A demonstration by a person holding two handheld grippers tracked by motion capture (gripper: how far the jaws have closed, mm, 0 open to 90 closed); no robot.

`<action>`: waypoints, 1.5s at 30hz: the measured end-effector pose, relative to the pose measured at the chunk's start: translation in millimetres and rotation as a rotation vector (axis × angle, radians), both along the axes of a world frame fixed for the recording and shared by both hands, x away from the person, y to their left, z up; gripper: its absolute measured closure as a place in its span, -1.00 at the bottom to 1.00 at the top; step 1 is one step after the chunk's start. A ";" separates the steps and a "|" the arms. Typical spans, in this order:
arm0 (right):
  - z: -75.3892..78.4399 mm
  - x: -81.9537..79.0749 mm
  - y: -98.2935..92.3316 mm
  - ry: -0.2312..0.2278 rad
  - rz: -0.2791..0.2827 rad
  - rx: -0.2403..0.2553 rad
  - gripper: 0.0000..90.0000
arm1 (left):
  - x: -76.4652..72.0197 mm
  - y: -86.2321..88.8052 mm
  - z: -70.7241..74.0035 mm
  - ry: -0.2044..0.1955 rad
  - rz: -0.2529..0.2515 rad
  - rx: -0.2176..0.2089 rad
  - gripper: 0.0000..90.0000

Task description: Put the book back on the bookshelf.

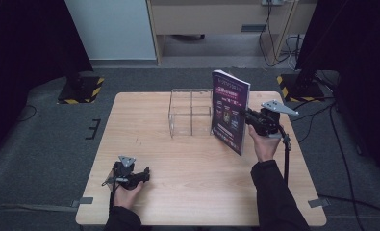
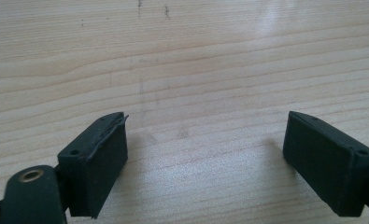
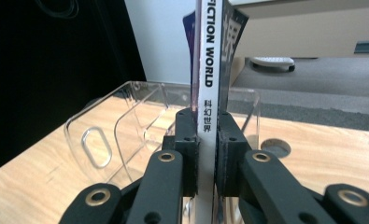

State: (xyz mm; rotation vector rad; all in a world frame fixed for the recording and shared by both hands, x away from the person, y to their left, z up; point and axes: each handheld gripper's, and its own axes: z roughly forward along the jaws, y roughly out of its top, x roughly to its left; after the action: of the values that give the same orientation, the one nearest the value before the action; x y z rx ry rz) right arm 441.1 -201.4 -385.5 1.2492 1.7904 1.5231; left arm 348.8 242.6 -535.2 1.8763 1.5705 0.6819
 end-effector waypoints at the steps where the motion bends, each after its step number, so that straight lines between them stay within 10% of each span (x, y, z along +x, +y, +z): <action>1: -0.9 -2.5 -1.5 0.003 0.001 -0.002 0.82 | 0.0 0.0 0.0 0.000 0.000 0.000 -0.71; 28: -35.6 -66.3 -22.4 0.084 0.042 -0.038 0.81 | 0.1 -0.3 0.0 0.002 0.002 0.001 -0.72; 45: -8.4 -41.7 -18.2 0.063 0.030 -0.057 0.60 | 0.1 -0.3 0.0 0.002 0.002 0.001 -0.72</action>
State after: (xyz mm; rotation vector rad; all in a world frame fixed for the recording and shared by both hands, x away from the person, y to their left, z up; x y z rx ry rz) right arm 399.4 -219.6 -393.9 1.2614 1.8869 1.4537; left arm 348.9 242.3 -535.2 1.8765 1.5739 0.6827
